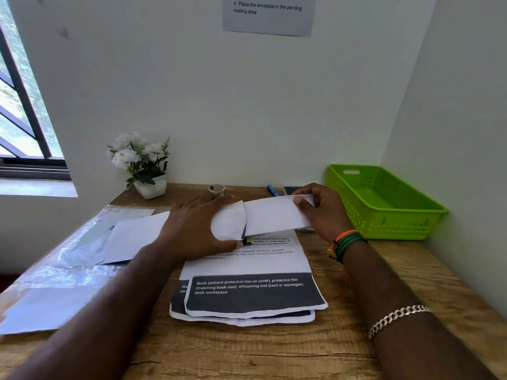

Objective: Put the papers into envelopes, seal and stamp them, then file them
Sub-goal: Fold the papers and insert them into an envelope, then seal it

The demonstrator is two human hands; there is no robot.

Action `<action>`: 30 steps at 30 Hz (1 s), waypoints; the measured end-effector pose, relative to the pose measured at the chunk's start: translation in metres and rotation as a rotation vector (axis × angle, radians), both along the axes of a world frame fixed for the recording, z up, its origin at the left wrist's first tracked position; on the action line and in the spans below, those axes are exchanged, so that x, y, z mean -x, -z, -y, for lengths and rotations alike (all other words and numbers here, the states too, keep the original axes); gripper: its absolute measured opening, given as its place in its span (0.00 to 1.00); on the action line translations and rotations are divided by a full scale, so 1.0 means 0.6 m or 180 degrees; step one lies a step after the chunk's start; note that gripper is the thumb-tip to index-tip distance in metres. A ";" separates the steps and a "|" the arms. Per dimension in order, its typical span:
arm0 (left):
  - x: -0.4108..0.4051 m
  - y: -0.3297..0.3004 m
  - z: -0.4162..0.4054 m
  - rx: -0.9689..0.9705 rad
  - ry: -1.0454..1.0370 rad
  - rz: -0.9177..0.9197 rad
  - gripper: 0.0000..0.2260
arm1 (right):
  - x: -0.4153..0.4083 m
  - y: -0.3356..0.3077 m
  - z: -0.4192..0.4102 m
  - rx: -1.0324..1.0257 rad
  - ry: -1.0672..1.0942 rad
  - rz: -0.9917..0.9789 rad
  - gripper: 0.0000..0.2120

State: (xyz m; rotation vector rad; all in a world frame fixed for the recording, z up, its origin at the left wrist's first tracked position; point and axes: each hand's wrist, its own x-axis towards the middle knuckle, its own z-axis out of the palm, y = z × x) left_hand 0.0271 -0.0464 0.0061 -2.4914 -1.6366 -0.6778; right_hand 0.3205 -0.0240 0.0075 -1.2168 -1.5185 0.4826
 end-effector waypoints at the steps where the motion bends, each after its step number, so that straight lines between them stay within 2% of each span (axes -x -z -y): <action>1: 0.000 -0.002 0.000 -0.0055 -0.0015 0.0012 0.46 | -0.002 0.001 -0.002 -0.0003 0.0043 0.0018 0.04; 4: 0.001 -0.004 0.001 -0.0130 -0.0019 0.0046 0.46 | -0.004 0.001 -0.002 -0.0051 0.0145 0.0090 0.03; 9: -0.004 -0.007 0.005 -0.0059 0.0069 -0.0061 0.47 | 0.008 -0.003 0.006 0.0029 -0.0093 -0.0141 0.01; 14: -0.004 -0.010 0.007 0.0013 0.0134 -0.0276 0.54 | 0.017 0.006 0.002 -0.0013 -0.0159 -0.0060 0.02; 20: -0.008 -0.007 0.006 -0.0226 0.0202 -0.0254 0.48 | 0.041 0.023 0.000 -0.0072 -0.0187 -0.0048 0.03; 24: -0.009 -0.003 0.004 -0.0380 0.0257 -0.0209 0.46 | 0.060 0.020 0.007 -0.0051 -0.0257 0.0029 0.12; 27: -0.002 -0.006 0.002 -0.0440 0.0201 -0.0085 0.46 | 0.049 0.010 0.005 0.0030 0.0023 -0.0361 0.05; 30: -0.002 -0.008 0.004 -0.0537 0.0095 -0.0026 0.48 | 0.039 0.007 0.007 0.0046 0.0200 -0.0439 0.05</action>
